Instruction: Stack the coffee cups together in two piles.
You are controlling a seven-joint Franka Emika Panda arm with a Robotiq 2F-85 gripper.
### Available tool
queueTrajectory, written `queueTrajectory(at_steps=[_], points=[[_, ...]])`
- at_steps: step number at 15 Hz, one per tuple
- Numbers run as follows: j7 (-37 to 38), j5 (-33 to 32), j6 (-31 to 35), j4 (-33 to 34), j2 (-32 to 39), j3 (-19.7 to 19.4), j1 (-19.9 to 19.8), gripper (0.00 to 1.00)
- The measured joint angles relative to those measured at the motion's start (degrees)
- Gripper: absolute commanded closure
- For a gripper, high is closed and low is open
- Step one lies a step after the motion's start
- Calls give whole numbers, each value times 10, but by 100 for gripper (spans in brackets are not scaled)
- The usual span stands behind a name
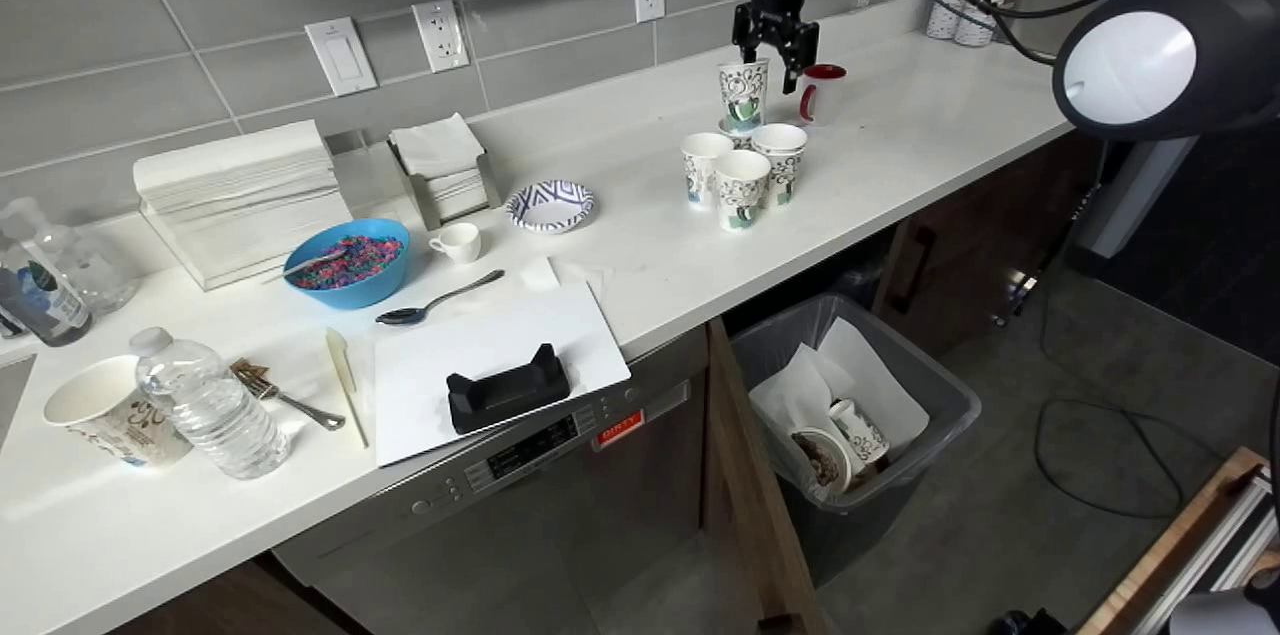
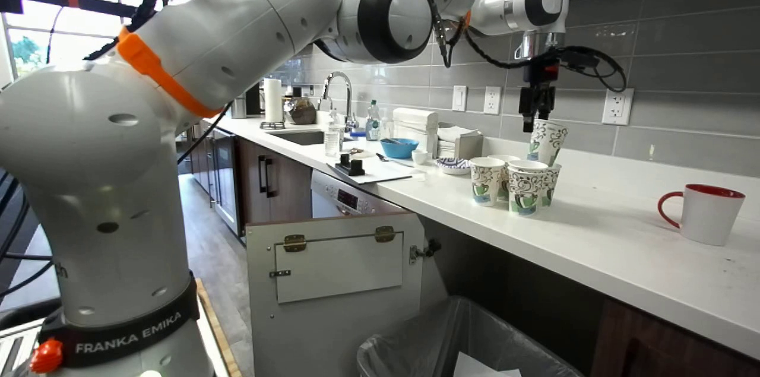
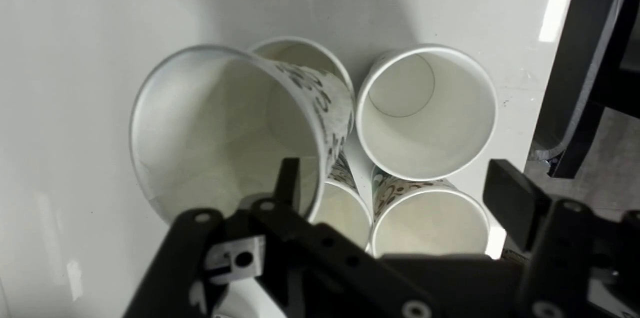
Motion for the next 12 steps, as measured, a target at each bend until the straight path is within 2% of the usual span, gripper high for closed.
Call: queueTrajectory(at_steps=[1, 2, 5, 9, 12], points=[[0, 0, 0, 0, 1, 0, 0, 11], [0, 0, 0, 0, 1, 0, 0, 16], [0, 0, 0, 0, 3, 0, 0, 13], [0, 0, 0, 0, 5, 0, 0, 0], [0, 5, 0, 1, 5, 8, 0, 0]])
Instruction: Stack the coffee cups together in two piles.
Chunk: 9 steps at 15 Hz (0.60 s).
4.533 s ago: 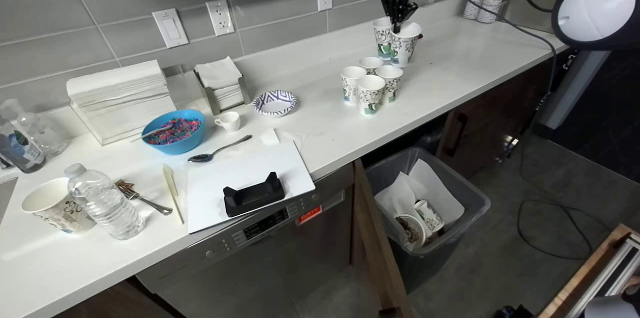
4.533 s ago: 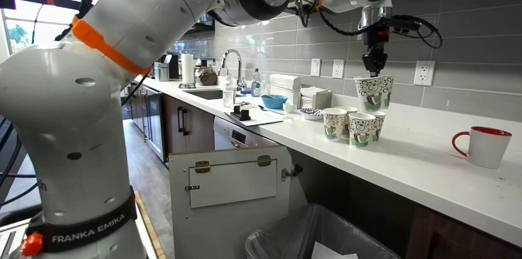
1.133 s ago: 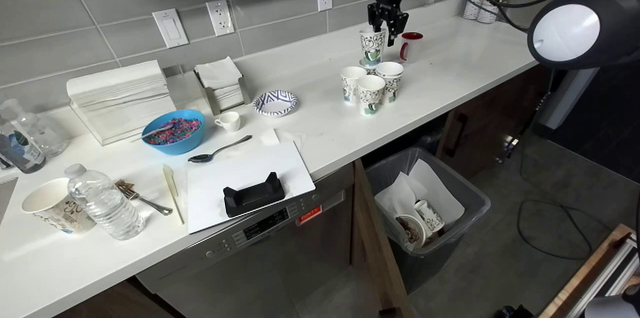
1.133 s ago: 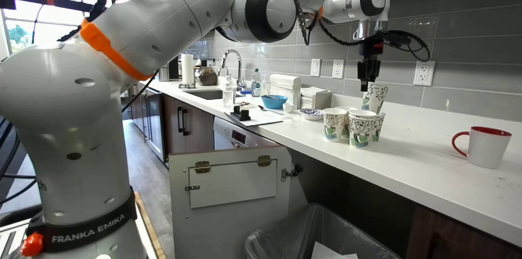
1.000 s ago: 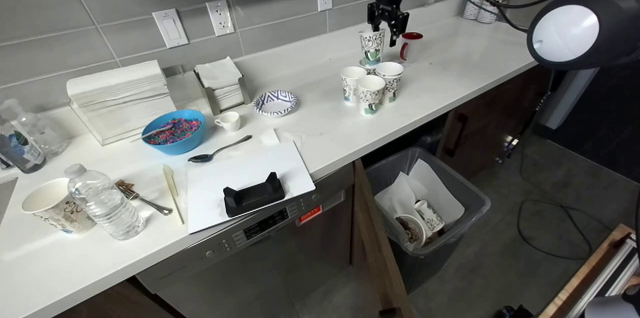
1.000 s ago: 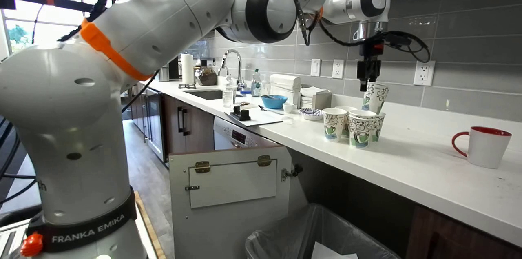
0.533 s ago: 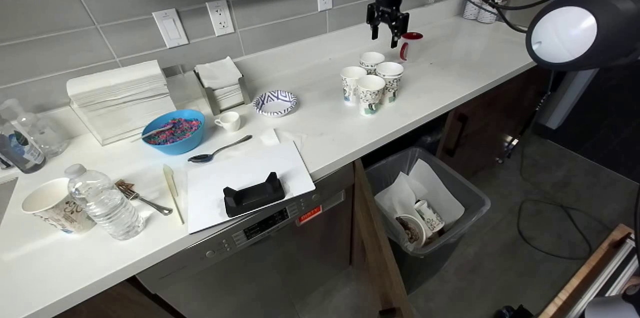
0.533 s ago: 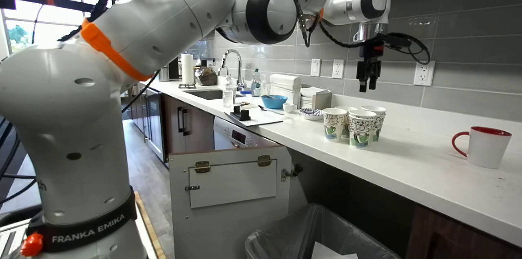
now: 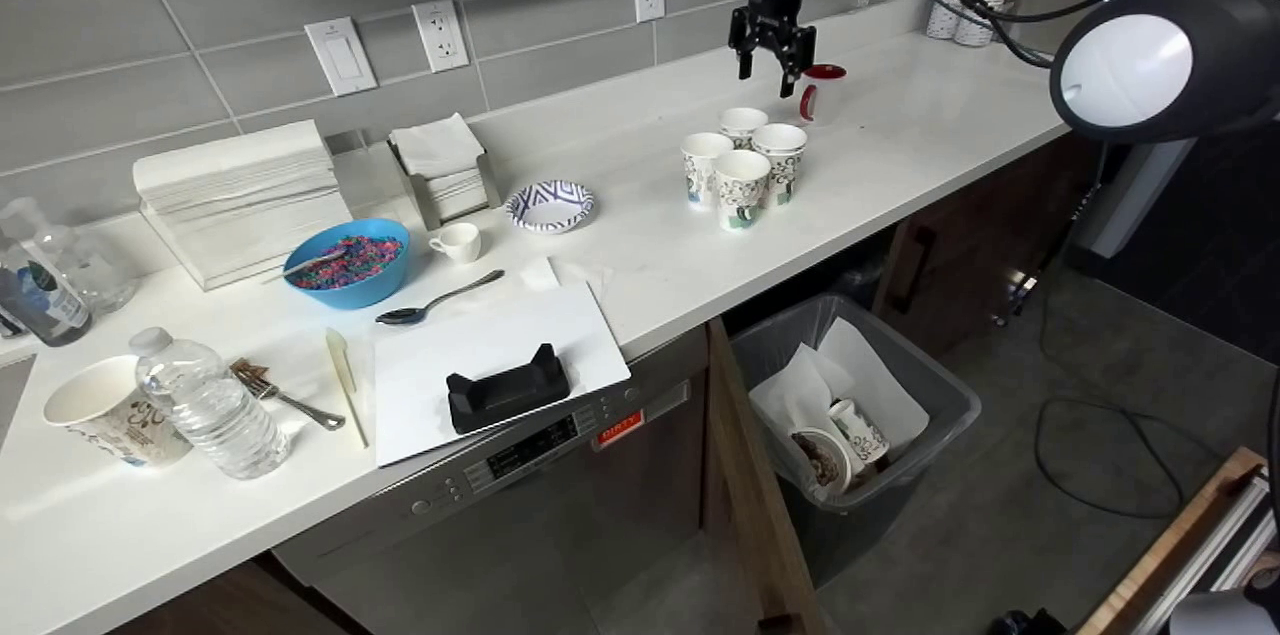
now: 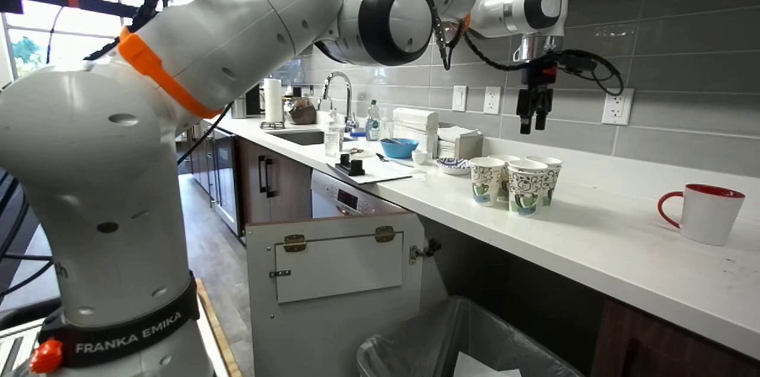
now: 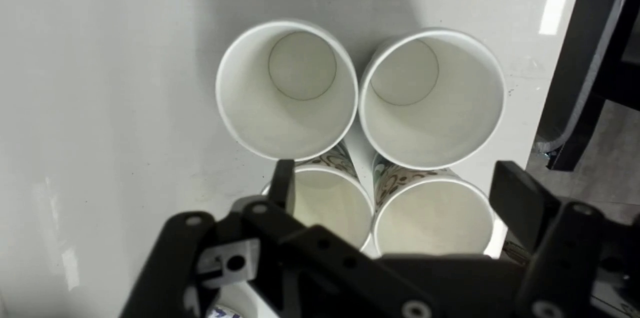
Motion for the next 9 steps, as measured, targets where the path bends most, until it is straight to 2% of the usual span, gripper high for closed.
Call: queueTrajectory(at_steps=[9], points=[[-4, 22, -15, -4, 15, 46, 14, 0]])
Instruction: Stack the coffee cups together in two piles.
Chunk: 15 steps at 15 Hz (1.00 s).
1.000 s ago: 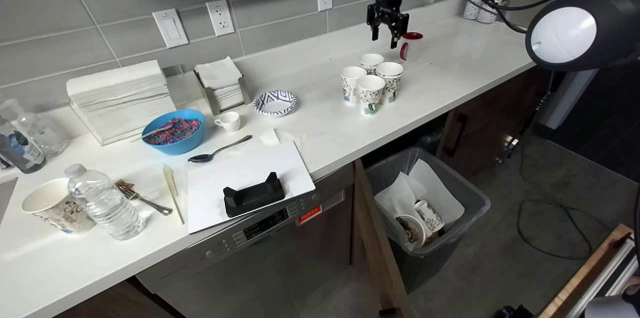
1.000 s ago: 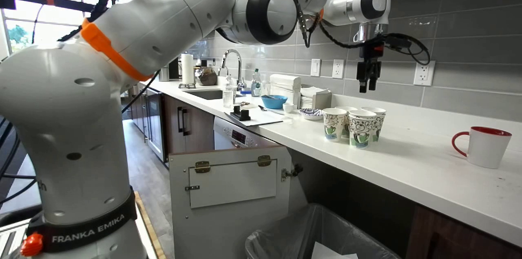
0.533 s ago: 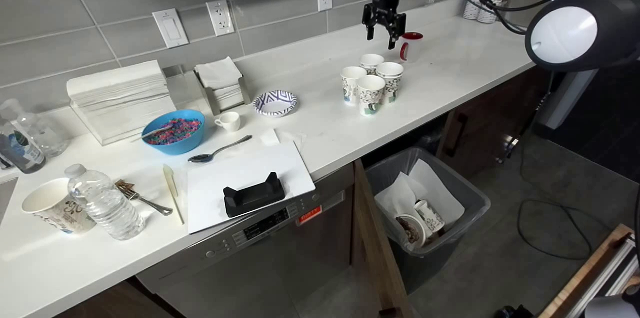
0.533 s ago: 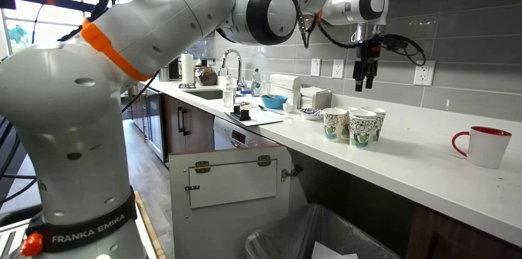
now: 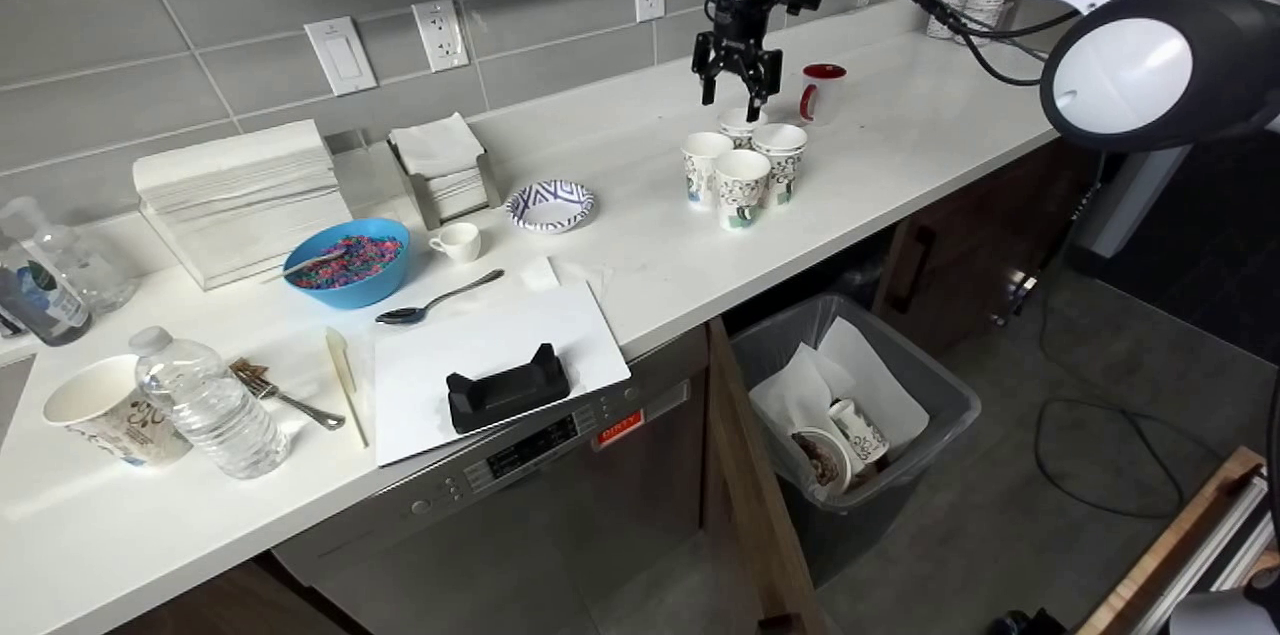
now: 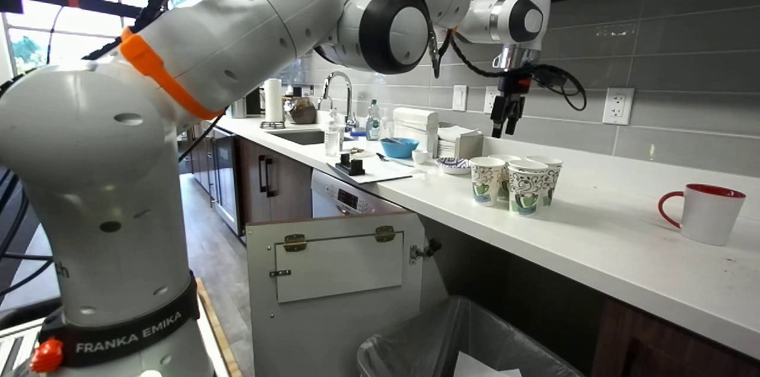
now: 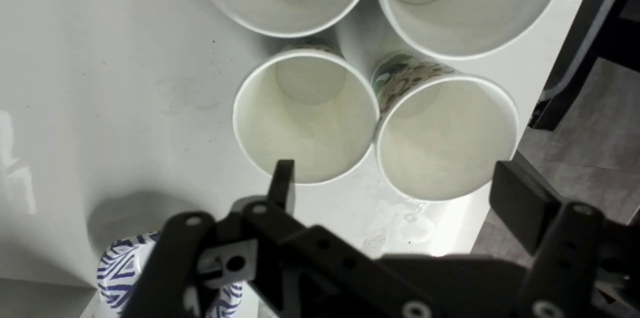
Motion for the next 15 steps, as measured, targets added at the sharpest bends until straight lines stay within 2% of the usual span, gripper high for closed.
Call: queueTrajectory(at_steps=[9, 10, 12, 14, 15], points=[[-1, 0, 0, -4, 36, 5, 0, 0], [-1, 0, 0, -4, 38, 5, 0, 2], [-1, 0, 0, -4, 42, 5, 0, 15], [-1, 0, 0, -4, 45, 5, 0, 34], [-1, 0, 0, -4, 46, 5, 0, 39]])
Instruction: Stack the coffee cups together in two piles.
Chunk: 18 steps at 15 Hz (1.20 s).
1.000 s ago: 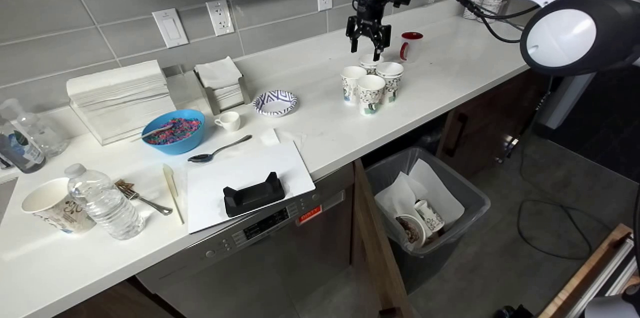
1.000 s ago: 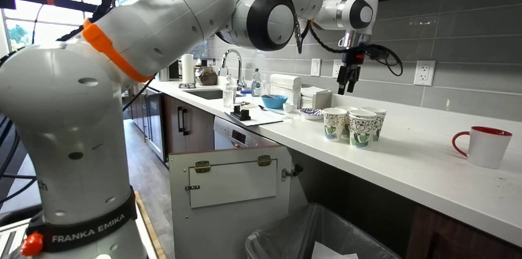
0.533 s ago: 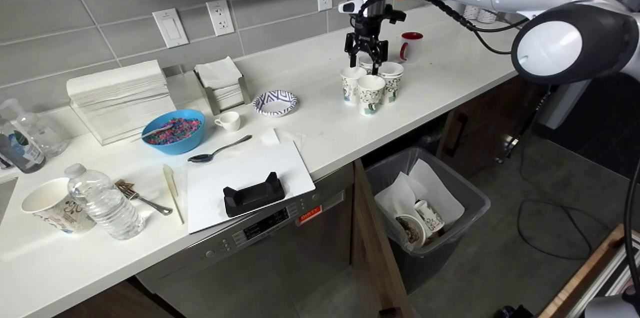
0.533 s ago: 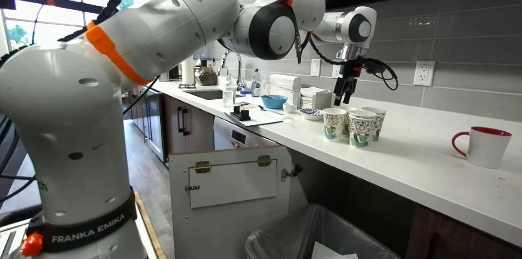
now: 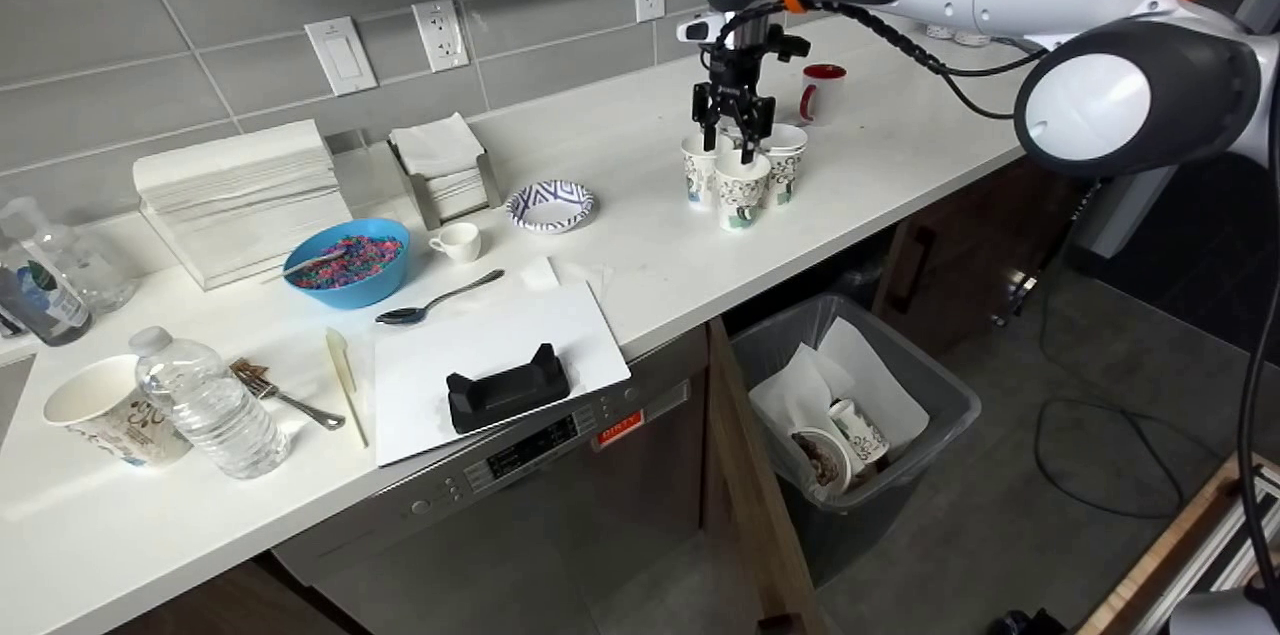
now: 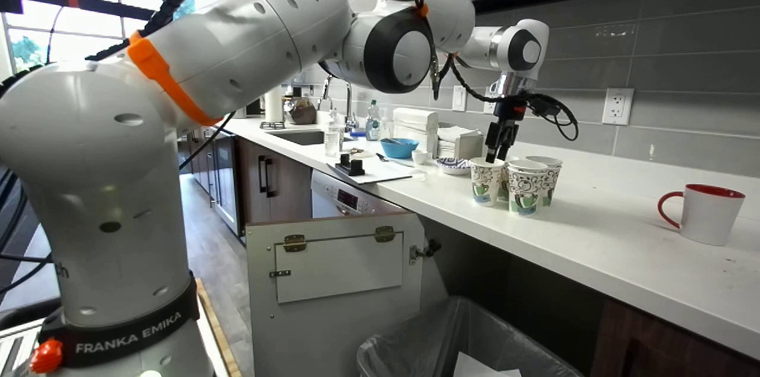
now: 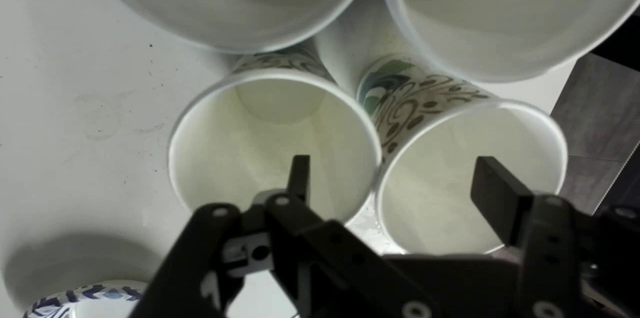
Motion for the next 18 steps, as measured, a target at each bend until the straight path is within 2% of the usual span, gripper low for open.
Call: queueTrajectory(at_steps=[2, 8, 18], points=[[0, 0, 0, 0, 2, 0, 0, 49], [0, 0, 0, 1, 8, 0, 0, 99], [0, 14, 1, 23, -1, 15, -2, 99]])
